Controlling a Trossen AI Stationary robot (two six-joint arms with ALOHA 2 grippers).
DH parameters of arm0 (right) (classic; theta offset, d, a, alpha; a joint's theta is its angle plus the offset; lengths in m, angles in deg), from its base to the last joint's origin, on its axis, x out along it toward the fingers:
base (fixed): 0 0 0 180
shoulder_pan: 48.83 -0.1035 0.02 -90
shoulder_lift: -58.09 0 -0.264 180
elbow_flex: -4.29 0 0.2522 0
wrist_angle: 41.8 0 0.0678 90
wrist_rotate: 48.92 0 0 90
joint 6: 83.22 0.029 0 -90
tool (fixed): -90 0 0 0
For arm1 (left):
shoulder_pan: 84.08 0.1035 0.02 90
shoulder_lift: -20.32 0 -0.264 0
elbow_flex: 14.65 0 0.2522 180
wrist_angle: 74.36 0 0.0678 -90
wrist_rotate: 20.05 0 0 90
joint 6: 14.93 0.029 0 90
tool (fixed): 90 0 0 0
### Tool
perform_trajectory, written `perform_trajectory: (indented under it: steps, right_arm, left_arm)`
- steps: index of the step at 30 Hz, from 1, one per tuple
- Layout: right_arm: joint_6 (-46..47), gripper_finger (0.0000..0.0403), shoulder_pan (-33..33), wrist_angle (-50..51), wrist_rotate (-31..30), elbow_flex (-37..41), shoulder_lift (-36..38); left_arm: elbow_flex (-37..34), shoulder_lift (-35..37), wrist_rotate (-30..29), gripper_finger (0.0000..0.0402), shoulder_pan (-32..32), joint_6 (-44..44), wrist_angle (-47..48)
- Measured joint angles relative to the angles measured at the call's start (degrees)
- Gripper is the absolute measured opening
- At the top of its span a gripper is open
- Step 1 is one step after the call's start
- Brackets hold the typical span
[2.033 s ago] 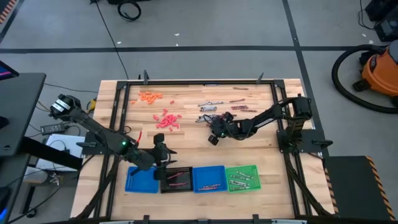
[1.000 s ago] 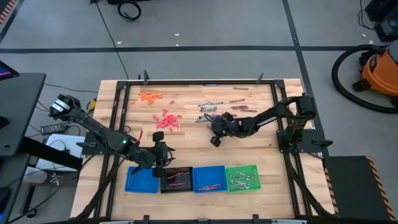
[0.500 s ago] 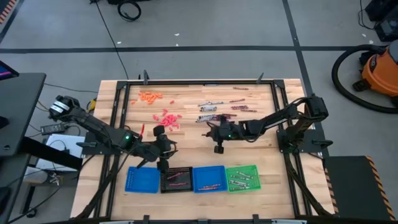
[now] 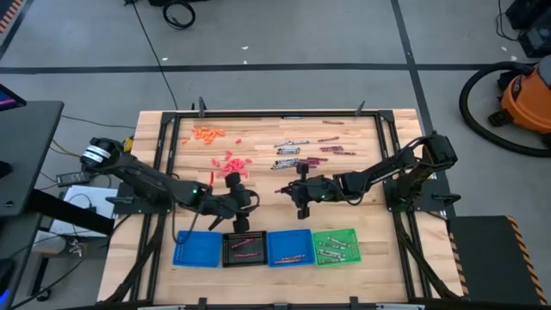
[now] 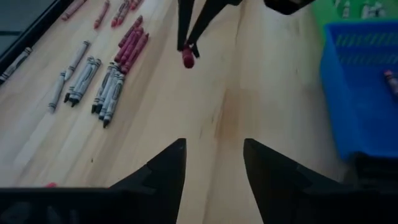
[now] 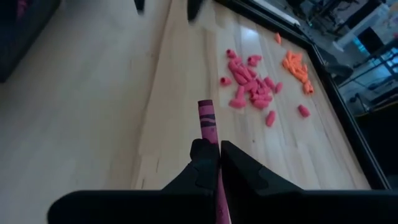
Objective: Sort crayons
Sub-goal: Put the dark pink crayon into the black bin
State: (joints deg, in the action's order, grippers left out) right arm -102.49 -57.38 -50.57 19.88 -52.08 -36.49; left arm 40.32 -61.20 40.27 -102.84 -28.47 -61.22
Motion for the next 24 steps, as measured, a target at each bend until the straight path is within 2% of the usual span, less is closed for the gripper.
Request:
perform_trajectory:
  steps: [11,18,24]
  right_arm:
    - [-0.22,0.0025,-0.29,-2.14,2.22,-0.04,0.09]
    - [0.24,0.0025,-0.29,-2.24,2.68,-0.04,0.09]
    - [0.65,0.0025,-0.29,-2.32,2.68,-0.04,0.09]
  left_arm:
    - [0.02,-6.83,1.31,0.0239,5.21,2.85,-12.73]
    - [0.02,-9.06,7.12,0.0233,6.95,7.89,-20.9]
    - [0.02,-10.1,7.16,0.022,7.76,8.46,-23.06]
